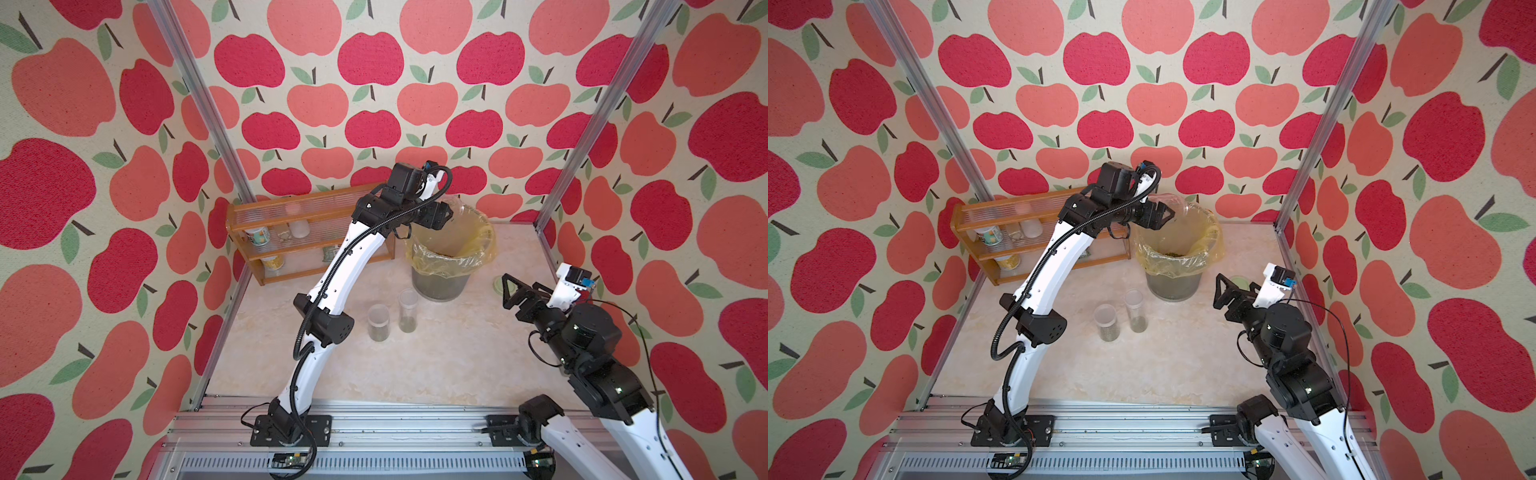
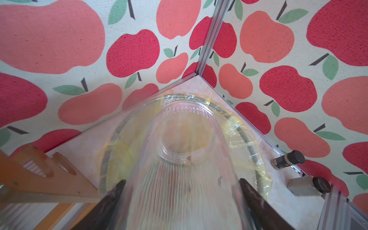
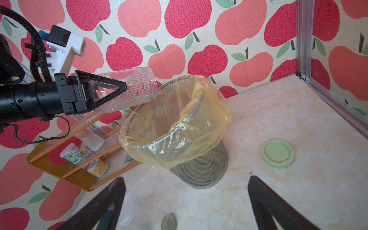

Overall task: Empty moldy mung beans from jars
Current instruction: Pour the moldy mung beans from the jar into the trash bin.

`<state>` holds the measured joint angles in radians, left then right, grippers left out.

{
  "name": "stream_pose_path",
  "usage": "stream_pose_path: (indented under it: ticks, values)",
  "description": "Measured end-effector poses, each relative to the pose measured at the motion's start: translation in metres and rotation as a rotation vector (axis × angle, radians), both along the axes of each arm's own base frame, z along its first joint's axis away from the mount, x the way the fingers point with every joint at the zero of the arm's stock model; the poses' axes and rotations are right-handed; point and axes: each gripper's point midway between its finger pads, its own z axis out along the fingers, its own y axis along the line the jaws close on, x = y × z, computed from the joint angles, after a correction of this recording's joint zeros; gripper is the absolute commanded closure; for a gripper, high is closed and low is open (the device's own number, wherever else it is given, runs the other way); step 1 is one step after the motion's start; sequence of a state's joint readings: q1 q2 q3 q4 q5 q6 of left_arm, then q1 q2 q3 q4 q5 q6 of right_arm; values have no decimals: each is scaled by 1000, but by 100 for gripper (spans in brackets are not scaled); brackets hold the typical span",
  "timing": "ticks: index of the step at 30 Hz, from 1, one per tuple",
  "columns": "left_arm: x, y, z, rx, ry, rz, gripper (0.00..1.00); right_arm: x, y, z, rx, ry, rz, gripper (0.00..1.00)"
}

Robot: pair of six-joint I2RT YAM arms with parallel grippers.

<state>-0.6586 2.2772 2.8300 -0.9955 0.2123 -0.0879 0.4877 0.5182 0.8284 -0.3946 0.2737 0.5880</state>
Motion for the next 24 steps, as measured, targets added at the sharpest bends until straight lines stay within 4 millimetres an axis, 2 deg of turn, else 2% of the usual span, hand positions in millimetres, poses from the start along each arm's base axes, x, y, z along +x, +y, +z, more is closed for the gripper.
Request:
stream_pose_path:
  ticks: [2,5,6,8,12,15,17,20,22,24]
  values:
    - [-8,8,-13,44,34,12,58,-2,-1,-1,6,-2,-2,1]
    - [-31,10,-38,99,103,-11,59,-2,-1,-3,5,1,-2,1]
    - [-35,7,-40,102,114,-24,58,-1,-1,-4,3,4,-2,1]
    - [-31,1,-34,96,105,-34,58,2,0,-7,-1,14,-2,1]
    - [-9,-1,-1,15,10,-27,58,6,2,-12,-12,34,-3,1]
    - [-1,9,-1,5,20,-12,62,6,2,-11,-11,32,-3,1]
    - [2,15,-13,19,52,4,63,6,2,-11,-10,32,-4,1]
    - [-3,17,-47,97,112,24,60,6,2,-11,-11,32,-4,1]
    - [-16,6,-64,133,125,0,59,6,2,-11,-12,32,-6,1]
    - [-30,-11,-63,134,117,-47,59,6,1,-11,-12,32,-9,1]
